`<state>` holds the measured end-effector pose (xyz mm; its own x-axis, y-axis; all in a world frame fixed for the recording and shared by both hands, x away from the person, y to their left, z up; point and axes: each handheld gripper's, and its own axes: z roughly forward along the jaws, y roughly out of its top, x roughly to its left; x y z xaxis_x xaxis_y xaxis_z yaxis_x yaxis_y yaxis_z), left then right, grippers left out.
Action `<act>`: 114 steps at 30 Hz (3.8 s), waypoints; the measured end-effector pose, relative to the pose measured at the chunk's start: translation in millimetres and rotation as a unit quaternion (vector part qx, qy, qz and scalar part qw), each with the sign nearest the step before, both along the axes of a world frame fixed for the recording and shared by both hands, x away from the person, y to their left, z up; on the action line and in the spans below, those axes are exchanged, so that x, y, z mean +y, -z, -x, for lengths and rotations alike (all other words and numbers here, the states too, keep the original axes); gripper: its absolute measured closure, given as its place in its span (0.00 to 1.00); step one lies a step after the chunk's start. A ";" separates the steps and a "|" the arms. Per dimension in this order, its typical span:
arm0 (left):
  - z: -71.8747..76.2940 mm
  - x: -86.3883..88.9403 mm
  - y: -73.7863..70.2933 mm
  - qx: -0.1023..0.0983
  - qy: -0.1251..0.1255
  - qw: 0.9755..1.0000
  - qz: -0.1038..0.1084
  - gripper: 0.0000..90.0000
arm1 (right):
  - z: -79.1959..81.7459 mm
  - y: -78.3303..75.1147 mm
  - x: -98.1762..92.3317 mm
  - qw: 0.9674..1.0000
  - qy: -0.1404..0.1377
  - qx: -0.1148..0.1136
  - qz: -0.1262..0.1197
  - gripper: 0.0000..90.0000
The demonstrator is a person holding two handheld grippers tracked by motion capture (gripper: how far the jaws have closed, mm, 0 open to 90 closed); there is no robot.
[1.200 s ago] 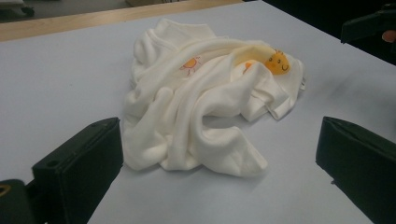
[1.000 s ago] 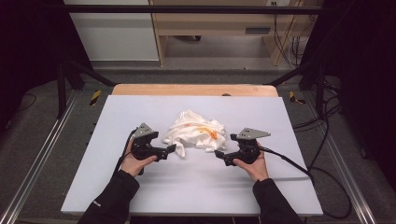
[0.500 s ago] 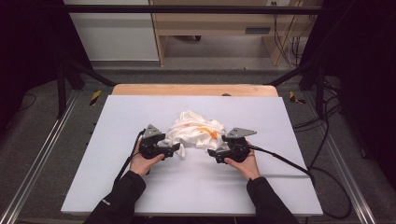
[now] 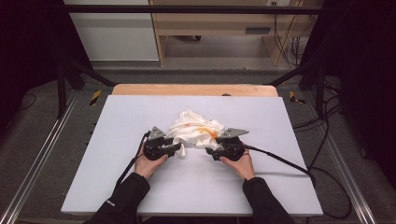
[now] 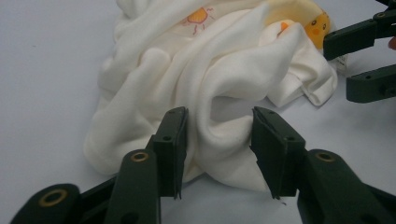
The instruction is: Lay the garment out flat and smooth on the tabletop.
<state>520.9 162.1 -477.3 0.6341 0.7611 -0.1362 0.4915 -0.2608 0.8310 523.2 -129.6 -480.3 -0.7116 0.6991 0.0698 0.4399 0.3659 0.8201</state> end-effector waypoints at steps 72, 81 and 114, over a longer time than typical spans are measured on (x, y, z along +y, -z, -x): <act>84.8 22.6 3.3 0.048 -0.002 0.995 -0.085 0.90 | 51.0 6.3 -66.8 0.998 0.023 0.048 0.019 0.80; 72.2 37.9 -9.1 0.016 -0.018 0.995 -0.096 0.97 | 53.9 -6.2 -68.9 0.999 0.014 0.027 -0.012 1.00; 116.4 39.8 4.7 0.056 -0.023 0.996 -0.058 0.73 | 99.1 7.5 -66.0 0.998 0.027 0.053 0.018 0.69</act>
<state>404.5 201.9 -482.0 0.5842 0.8036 -0.1143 0.5936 -0.3269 0.7354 424.2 -195.6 -487.8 -0.6624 0.7400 0.1169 0.5434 0.3671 0.7549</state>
